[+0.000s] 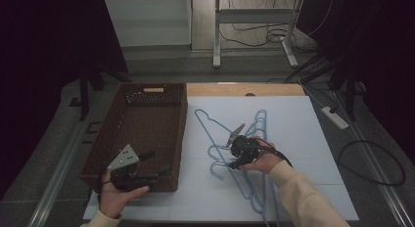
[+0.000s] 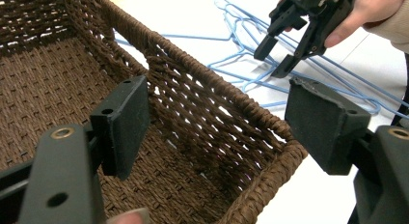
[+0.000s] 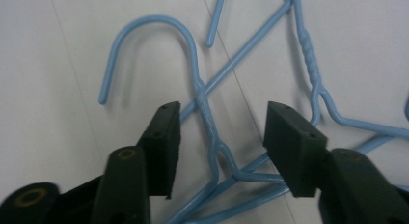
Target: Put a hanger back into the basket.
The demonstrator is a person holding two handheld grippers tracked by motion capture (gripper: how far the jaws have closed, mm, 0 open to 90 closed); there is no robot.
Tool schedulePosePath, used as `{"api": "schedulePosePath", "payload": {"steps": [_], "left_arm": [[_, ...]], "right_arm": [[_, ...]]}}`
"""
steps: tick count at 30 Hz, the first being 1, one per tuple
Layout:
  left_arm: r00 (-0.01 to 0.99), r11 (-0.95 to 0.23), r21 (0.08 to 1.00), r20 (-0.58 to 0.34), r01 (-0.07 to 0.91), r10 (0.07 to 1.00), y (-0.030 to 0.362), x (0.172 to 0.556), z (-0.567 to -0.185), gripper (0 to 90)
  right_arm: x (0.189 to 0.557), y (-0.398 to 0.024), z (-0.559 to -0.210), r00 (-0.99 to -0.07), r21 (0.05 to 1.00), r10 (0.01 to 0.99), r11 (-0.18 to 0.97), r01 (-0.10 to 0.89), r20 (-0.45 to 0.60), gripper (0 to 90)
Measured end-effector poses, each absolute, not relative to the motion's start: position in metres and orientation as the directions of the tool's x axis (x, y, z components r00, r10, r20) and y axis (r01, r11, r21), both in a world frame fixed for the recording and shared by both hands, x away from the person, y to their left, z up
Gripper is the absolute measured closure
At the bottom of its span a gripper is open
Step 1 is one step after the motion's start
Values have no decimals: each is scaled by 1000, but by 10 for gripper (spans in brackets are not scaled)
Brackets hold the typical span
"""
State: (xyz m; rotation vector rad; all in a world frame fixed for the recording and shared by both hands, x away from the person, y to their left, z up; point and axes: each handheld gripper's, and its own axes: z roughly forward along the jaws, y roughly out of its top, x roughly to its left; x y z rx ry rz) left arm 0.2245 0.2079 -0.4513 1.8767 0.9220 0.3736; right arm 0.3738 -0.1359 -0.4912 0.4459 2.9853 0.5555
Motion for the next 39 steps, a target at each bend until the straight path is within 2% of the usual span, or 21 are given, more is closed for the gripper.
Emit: {"api": "schedulePosePath", "payload": {"steps": [6,8,10,17,26,39], "left_arm": [[667,-237,873,-127,426,734,208,224,-451,256],[670,-236,877,-123,419,732,208,223,-450,258],[671,-234,879,-122,415,731,208,223,-450,259],[669,-234,880,-119,413,734,208,223,-449,259],[669,-236,880,-118,413,734,206,223,-449,259],[667,-238,876,-120,420,735,202,223,-447,259]], "right_arm": [[377,-126,-498,-978,269,202,945,184,-42,612],[375,-122,-497,-986,256,158,956,141,-48,733],[374,-121,-496,-988,243,139,963,120,-62,790],[372,-124,-491,-988,255,131,961,105,-85,832],[366,-144,-461,-969,369,224,914,171,-106,860],[353,-187,-405,-887,629,456,711,315,-72,861]]}}
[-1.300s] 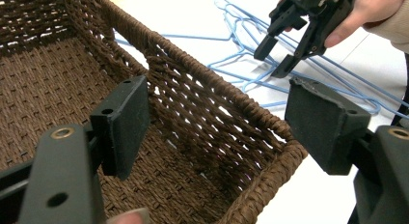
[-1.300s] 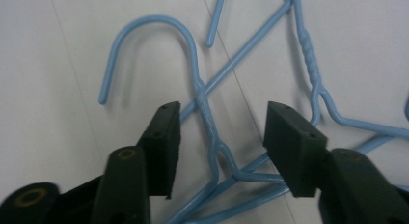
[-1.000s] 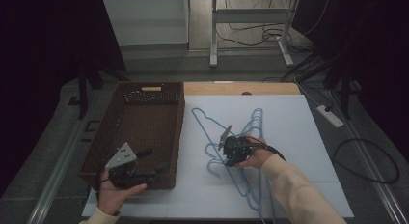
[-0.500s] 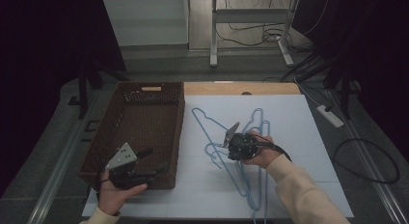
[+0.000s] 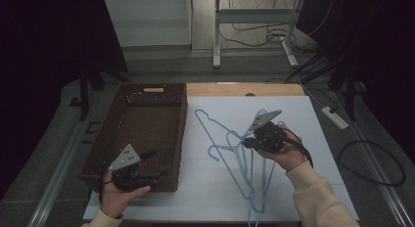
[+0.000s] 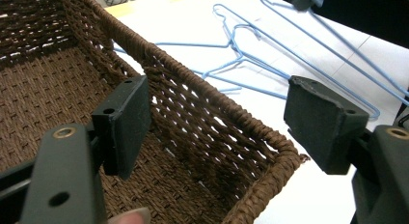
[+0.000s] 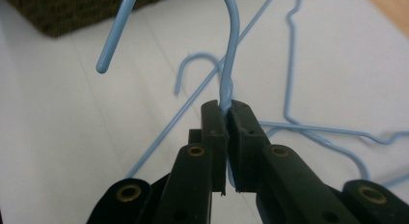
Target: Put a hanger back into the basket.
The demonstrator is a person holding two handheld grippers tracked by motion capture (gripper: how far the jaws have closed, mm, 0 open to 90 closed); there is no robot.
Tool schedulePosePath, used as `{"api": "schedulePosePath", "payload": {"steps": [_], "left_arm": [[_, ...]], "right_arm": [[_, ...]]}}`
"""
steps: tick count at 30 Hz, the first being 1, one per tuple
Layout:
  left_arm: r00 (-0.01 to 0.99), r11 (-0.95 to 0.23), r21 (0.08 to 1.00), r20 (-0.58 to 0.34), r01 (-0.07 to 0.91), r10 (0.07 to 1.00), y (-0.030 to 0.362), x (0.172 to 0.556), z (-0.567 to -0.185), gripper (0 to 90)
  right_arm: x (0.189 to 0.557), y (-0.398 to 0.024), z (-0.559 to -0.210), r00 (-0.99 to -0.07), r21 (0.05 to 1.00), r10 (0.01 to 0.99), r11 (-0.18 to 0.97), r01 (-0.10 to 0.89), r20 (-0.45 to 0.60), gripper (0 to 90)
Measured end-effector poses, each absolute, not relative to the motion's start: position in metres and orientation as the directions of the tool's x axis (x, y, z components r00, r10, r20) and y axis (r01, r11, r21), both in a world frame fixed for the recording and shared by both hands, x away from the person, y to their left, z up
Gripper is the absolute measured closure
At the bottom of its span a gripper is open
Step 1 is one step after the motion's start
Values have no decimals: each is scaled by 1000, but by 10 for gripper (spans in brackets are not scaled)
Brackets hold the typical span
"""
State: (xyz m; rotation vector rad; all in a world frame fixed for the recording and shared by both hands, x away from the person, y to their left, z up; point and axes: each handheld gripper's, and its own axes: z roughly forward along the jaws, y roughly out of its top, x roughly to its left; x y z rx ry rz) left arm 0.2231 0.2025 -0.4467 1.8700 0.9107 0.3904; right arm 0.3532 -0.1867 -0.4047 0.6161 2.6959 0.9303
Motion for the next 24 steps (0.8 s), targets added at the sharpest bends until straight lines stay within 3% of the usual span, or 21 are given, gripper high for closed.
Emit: {"api": "schedulePosePath", "payload": {"steps": [12,24], "left_arm": [[667,-239,871,-127,429,734,199,225,-444,259],[677,-247,864,-137,439,723,184,226,-438,259]], "right_arm": [[354,-199,-396,-810,735,586,549,397,-1,861],[352,-199,-398,-767,776,640,461,430,45,861]]}}
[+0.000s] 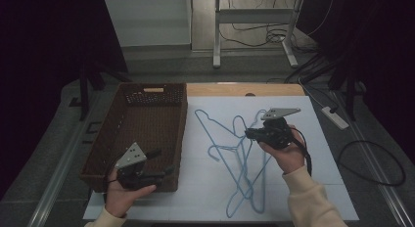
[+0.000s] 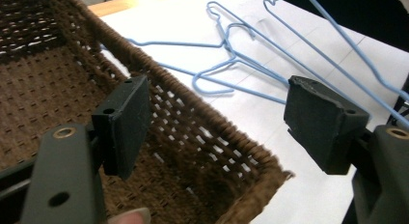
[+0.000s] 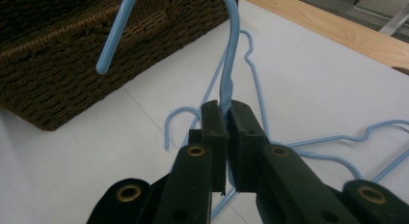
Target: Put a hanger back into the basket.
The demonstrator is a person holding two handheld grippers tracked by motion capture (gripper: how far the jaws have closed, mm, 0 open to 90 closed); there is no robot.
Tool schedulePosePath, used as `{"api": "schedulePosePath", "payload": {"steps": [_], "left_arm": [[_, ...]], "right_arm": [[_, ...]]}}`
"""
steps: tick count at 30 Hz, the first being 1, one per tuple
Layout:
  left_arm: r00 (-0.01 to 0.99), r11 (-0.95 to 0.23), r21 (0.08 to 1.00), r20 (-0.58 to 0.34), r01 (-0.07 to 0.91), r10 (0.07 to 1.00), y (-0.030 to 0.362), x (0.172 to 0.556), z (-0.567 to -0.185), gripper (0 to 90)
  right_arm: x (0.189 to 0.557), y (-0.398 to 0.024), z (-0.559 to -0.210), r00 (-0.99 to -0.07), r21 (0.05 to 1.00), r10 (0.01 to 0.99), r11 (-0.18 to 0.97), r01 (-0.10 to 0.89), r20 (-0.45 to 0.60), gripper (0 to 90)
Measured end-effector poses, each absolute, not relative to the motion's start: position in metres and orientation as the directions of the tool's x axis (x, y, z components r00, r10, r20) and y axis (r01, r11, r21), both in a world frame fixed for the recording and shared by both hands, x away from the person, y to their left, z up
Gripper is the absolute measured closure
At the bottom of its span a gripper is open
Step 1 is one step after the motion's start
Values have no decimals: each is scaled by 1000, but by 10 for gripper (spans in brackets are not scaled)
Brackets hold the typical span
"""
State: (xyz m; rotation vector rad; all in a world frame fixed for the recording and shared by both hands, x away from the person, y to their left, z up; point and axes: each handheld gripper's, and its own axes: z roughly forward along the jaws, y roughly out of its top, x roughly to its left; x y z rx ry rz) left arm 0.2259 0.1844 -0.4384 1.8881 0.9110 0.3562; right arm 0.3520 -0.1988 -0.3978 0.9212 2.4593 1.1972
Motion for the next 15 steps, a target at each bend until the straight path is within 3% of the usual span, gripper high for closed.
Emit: {"api": "schedulePosePath", "payload": {"steps": [15], "left_arm": [[742,-303,834,-175,461,647,125,240,-429,258]], "right_arm": [[346,-192,-393,-736,799,674,410,439,58,861]]}}
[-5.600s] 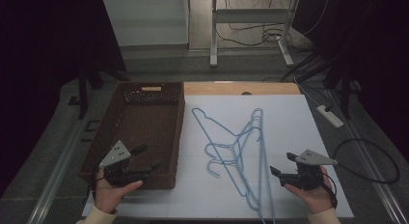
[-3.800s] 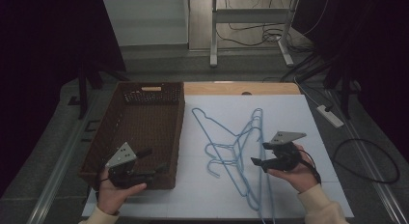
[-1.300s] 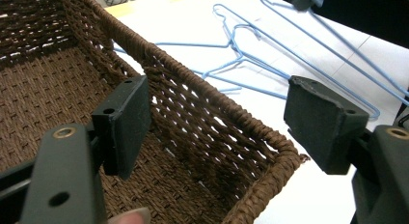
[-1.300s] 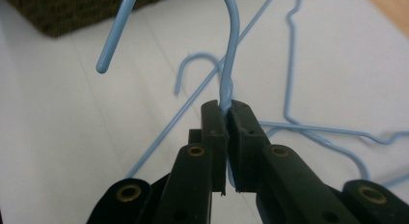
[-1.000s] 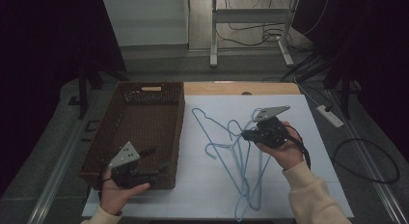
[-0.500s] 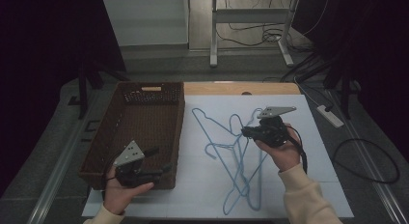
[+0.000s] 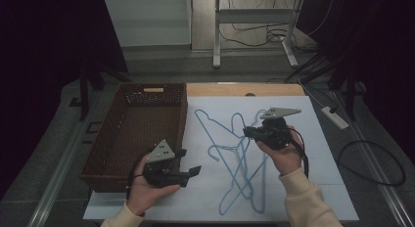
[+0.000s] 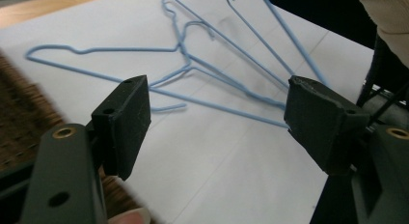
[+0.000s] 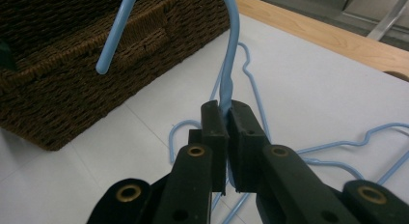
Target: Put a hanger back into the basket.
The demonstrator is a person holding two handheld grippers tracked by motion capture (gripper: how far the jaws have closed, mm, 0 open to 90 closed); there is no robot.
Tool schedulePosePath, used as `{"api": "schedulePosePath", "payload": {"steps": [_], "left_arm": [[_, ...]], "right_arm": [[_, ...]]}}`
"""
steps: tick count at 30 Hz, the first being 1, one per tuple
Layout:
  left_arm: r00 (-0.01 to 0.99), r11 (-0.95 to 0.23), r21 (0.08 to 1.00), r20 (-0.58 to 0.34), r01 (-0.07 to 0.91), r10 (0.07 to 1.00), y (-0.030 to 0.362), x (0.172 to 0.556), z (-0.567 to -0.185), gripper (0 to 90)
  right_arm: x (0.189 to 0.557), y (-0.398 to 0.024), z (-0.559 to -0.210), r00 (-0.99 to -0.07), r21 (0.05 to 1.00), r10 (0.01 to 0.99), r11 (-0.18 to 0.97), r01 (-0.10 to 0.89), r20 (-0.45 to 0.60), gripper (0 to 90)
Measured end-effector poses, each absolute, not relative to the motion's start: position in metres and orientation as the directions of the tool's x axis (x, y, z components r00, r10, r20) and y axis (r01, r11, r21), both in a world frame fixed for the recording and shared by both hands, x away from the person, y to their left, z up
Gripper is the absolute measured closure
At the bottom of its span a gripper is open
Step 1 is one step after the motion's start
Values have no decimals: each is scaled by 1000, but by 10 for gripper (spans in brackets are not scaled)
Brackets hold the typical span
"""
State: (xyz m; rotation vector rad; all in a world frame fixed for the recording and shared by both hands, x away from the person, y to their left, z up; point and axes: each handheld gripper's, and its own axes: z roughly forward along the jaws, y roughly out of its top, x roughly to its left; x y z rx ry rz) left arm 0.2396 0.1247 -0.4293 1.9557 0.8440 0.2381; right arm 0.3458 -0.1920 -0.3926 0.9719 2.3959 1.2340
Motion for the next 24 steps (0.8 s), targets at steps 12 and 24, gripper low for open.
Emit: {"api": "schedulePosePath", "payload": {"steps": [12,24], "left_arm": [[788,-344,815,-206,467,581,70,255,-428,258],[788,-356,786,-252,505,562,43,271,-439,261]], "right_arm": [[343,-185,-393,-726,804,686,406,434,46,861],[343,-185,-394,-717,812,696,394,430,43,861]]}}
